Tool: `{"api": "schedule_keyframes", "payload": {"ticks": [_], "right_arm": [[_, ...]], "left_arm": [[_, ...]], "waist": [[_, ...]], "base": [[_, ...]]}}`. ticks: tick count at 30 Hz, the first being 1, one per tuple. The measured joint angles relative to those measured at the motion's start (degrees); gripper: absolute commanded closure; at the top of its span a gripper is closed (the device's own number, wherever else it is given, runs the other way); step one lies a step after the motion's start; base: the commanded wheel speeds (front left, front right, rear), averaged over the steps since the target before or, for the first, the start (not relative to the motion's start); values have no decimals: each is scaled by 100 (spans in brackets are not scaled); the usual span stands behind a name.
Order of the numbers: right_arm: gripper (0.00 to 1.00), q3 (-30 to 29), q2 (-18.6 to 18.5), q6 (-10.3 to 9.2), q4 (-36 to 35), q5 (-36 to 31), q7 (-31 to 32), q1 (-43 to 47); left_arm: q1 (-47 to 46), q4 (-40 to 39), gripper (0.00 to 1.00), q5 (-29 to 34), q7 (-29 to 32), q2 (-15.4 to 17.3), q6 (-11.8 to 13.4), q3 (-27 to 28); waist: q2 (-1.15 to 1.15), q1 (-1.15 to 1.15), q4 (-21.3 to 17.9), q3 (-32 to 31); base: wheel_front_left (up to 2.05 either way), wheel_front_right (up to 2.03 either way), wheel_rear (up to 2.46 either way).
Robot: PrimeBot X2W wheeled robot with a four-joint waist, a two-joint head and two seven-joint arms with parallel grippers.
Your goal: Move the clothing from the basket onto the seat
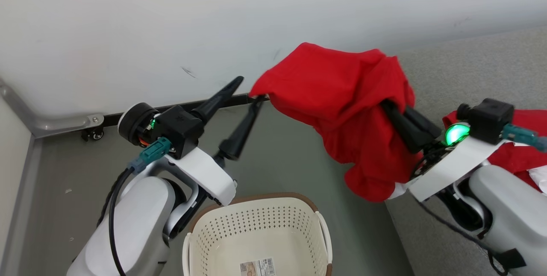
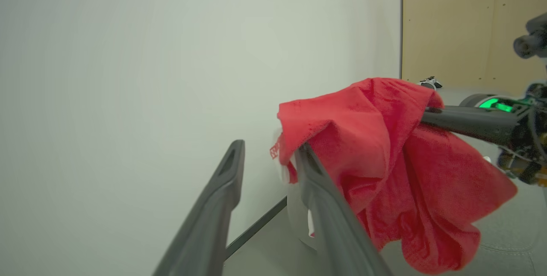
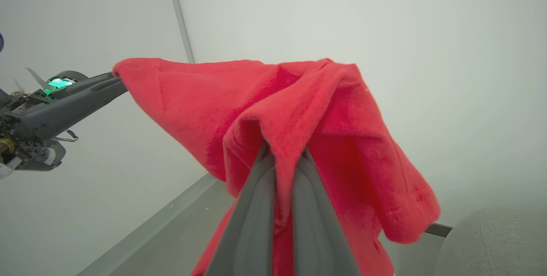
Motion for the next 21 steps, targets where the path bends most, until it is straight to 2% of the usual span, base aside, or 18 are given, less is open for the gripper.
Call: {"api": "schedule_keyframes", "payload": {"ticks": [9, 21], "right_arm": [[100, -535, -137, 0, 45, 46, -7, -6], [100, -811, -186, 0, 54, 29, -7, 354]], "left_arm": [[156, -46, 0, -114, 7, -7, -51, -81], [377, -105, 0, -202, -53, 24, -58, -188]], "waist": [[0, 0, -19, 17], [0, 0, -101, 4]], "base": [[0, 0, 0], [0, 0, 0]]}}
